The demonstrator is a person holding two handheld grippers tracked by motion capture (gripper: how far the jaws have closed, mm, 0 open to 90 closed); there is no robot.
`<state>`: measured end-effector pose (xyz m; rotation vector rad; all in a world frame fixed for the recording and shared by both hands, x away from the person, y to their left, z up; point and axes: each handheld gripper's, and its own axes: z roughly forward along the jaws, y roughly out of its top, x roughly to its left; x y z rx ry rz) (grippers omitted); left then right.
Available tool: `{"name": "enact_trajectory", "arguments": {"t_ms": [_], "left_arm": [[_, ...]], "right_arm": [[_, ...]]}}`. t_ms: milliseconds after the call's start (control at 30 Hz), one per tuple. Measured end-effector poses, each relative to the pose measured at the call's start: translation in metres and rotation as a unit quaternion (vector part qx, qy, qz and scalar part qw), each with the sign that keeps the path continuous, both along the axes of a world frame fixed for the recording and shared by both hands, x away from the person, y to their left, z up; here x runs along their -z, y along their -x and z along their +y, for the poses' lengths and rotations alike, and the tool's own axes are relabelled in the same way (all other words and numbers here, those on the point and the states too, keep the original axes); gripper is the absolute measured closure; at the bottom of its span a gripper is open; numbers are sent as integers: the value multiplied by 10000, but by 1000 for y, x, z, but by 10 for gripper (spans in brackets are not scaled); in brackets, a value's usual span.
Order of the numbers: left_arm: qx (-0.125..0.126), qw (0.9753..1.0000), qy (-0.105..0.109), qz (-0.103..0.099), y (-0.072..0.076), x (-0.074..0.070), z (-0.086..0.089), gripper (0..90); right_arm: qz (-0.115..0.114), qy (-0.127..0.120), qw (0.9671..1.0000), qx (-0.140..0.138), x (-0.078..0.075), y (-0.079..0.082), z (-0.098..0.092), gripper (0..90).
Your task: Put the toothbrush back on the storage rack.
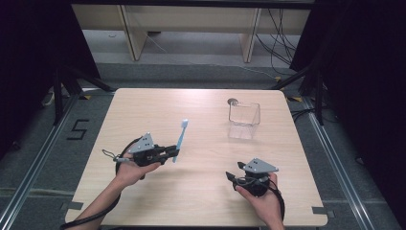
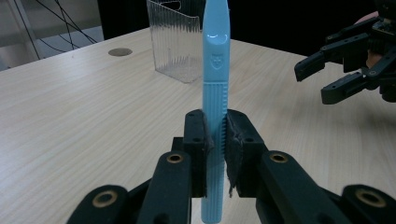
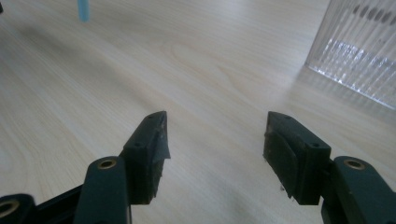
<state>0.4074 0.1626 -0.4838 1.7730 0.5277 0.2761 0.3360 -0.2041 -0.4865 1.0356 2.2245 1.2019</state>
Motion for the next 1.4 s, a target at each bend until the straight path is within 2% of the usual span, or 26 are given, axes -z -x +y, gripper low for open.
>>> {"name": "enact_trajectory", "arguments": {"t_ms": [33, 67, 167, 200, 233, 367, 400, 433, 533, 567, 600, 633, 667, 700, 733, 767, 833, 900, 967, 1000, 1067, 1100, 1133, 1300, 1333, 1400], "left_arm": [[-55, 10000, 6, 11, 2, -1, -1, 787], [-55, 10000, 6, 11, 2, -1, -1, 787], [-31, 9999, 155, -3, 3, -1, -3, 787], [-41, 9998, 174, -15, 4, -1, -4, 787], [-83, 9998, 156, -19, 6, -2, -4, 786], [-129, 9996, 250, -39, 7, -1, -6, 786], [-128, 9996, 248, -30, 8, -2, -7, 786], [-133, 9995, 284, -24, 8, -2, -8, 787], [-153, 9993, 337, -25, 8, -2, -10, 787], [-97, 9990, 429, -27, 7, -1, -14, 787], [-97, 9990, 429, -27, 7, -1, -14, 787], [-132, 9992, 379, -15, 8, -2, -14, 787], [-113, 9994, 323, -13, 9, -2, -16, 787], [-109, 9995, 288, -24, 10, -2, -19, 787], [-109, 9995, 288, -24, 10, -2, -19, 787], [-106, 9995, 307, -19, 10, -2, -21, 787], [-65, 9993, 377, -30, 9, -1, -24, 787], [-123, 9995, 307, -11, 10, -2, -25, 787], [-97, 9992, 395, -15, 10, -1, -28, 787], [-158, 9994, 314, -4, 11, -1, -29, 787], [-170, 9994, 296, 3, 12, -1, -31, 787], [-141, 9992, 381, -40, 11, -1, -34, 787], [-183, 9994, 291, -25, 12, -2, -35, 787], [-165, 9992, 359, -48, 12, -2, -41, 787], [-183, 9994, 295, -46, 12, -3, -42, 787], [-178, 9993, 324, -48, 12, -2, -46, 787]], "right_arm": [[71, -152, 9998, 65, -3, 2, 3, 412], [71, -152, 9998, 65, -3, 2, 3, 412], [-104, -202, 9997, -20, -8, 0, 6, 414], [-87, -275, 9996, 60, -9, 1, 8, 414], [-228, -324, 9992, 24, -12, -1, 10, 416], [-283, -527, 9982, 95, -16, -2, 16, 423], [-439, -564, 9974, 80, -17, -3, 18, 429], [-461, -565, 9973, 78, -20, -4, 18, 431], [-568, -817, 9950, 85, -24, -6, 22, 452], [-630, -952, 9933, 157, -28, -6, 24, 460], [-630, -952, 9933, 157, -28, -6, 24, 460], [-778, -977, 9921, 133, -30, -9, 24, 464], [-769, -1142, 9904, 130, -30, -10, 27, 470], [-932, -1138, 9890, 145, -34, -12, 28, 485], [-932, -1138, 9890, 145, -34, -12, 28, 485], [-759, -1398, 9871, 172, -37, -11, 33, 498], [-796, -1394, 9869, 134, -39, -12, 34, 504], [-805, -1456, 9859, 160, -41, -13, 37, 511], [-921, -1450, 9850, 191, -43, -16, 39, 519], [-804, -1582, 9838, 241, -44, -15, 41, 521], [-830, -1624, 9830, 197, -45, -18, 43, 530], [-862, -1649, 9823, 200, -47, -19, 45, 535], [-902, -1648, 9820, 180, -47, -20, 47, 538], [-932, -1671, 9814, 120, -49, -23, 54, 547], [-874, -1762, 9804, 133, -50, -22, 57, 549], [-997, -1696, 9804, 90, -51, -26, 60, 563]]}}
